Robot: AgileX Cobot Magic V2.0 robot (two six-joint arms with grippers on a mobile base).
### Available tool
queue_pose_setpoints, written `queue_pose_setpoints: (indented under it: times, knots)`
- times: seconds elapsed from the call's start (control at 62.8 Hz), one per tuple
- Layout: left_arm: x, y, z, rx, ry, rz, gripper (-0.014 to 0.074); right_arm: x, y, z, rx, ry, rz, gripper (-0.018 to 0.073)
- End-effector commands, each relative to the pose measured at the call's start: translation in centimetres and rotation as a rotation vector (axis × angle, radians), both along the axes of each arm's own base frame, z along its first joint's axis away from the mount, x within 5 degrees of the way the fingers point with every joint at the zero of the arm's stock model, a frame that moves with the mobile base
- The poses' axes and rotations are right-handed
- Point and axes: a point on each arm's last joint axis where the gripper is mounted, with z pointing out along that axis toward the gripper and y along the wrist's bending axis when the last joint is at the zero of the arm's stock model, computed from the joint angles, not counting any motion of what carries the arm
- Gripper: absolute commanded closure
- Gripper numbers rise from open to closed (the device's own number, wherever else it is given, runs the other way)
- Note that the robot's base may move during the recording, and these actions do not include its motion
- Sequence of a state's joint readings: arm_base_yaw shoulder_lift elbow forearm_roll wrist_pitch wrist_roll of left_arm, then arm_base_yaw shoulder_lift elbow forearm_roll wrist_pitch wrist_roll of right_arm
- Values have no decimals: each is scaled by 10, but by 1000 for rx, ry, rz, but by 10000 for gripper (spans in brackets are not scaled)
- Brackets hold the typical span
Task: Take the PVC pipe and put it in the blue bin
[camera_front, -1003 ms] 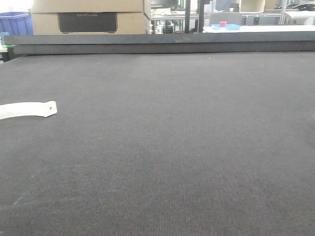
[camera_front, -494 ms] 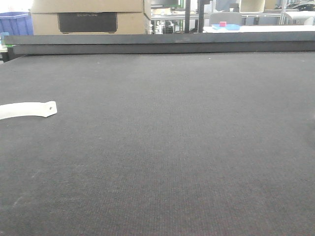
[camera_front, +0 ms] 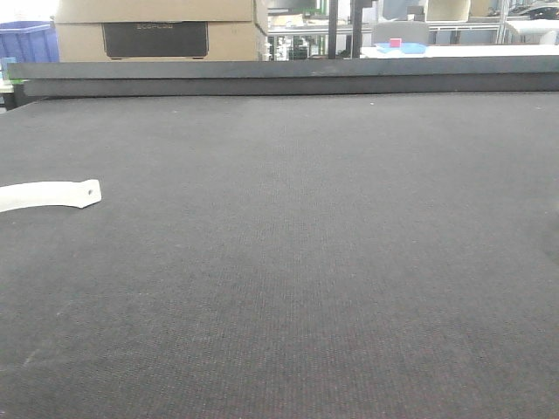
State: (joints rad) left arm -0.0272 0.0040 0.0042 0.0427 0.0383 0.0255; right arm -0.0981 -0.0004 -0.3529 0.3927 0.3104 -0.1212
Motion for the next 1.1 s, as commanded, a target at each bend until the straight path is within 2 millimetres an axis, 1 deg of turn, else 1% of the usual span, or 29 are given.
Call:
queue_pose_setpoints:
  times: [0.0, 0.159, 0.398, 0.796, 0.86, 0.971, 1.035, 1.083]
  knots:
    - [-1, 0, 7, 2, -63, 2, 707, -2, -2, 7, 8, -62, -19, 722]
    - [-2, 0, 12, 0, -118, 0, 707, -2, -2, 8, 9, -69, -22, 722]
    - [-2, 0, 12, 0, -118, 0, 707, 0, 2, -2, 0, 36, 18, 722]
    - [-2, 0, 12, -16, -118, -1, 707, -1, 1, 0, 2, 19, 11, 722]
    - [-1, 0, 11, -16, -113, 0, 707, 7, 0, -1, 6, 59, 11, 722]
    - [-1, 0, 9, -15, -94, 0, 707, 28, -2, -6, 24, 178, 11, 715]
    - [-1, 0, 9, -15, -89, 0, 707, 38, -3, -8, 31, 221, 6, 681]
    - [-1, 0, 9, -15, -89, 0, 707, 48, -4, -7, 35, 268, 6, 624]
